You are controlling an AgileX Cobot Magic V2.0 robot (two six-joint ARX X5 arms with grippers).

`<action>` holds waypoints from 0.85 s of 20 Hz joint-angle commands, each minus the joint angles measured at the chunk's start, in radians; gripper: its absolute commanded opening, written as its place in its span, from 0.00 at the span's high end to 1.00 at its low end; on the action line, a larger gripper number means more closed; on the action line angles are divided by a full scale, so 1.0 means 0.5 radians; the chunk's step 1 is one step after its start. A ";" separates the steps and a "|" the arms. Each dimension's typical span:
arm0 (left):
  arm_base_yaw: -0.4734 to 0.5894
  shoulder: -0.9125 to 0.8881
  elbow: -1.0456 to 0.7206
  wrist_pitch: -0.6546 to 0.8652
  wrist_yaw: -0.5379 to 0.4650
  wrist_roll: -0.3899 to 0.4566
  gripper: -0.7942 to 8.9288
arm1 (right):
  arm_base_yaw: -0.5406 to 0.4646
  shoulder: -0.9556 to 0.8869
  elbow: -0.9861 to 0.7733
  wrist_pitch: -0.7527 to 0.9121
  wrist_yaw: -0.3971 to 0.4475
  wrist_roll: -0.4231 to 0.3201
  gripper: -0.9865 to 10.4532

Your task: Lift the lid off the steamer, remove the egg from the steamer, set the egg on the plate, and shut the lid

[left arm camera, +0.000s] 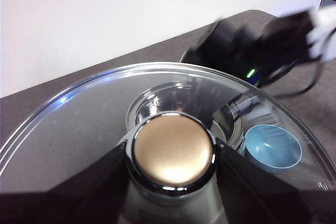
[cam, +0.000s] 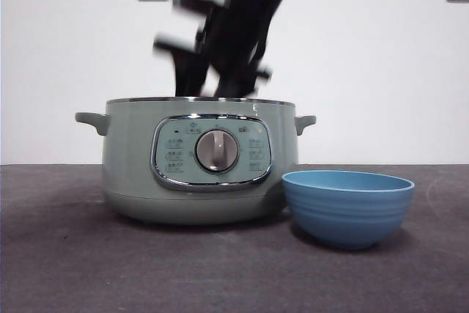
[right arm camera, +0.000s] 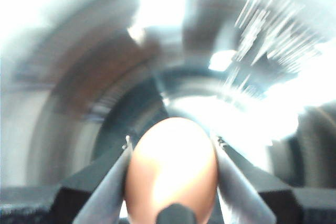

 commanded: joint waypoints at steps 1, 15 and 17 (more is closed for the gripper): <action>-0.002 -0.023 0.034 0.102 0.005 0.022 0.93 | -0.001 -0.262 0.002 -0.185 0.021 -0.014 0.92; -0.002 -0.023 0.034 0.072 0.016 0.021 0.93 | -0.236 -1.038 -0.483 -0.788 0.203 -0.046 0.92; -0.002 -0.023 0.034 0.070 0.016 0.021 0.93 | -0.236 -1.038 -0.683 -0.642 0.195 -0.035 0.92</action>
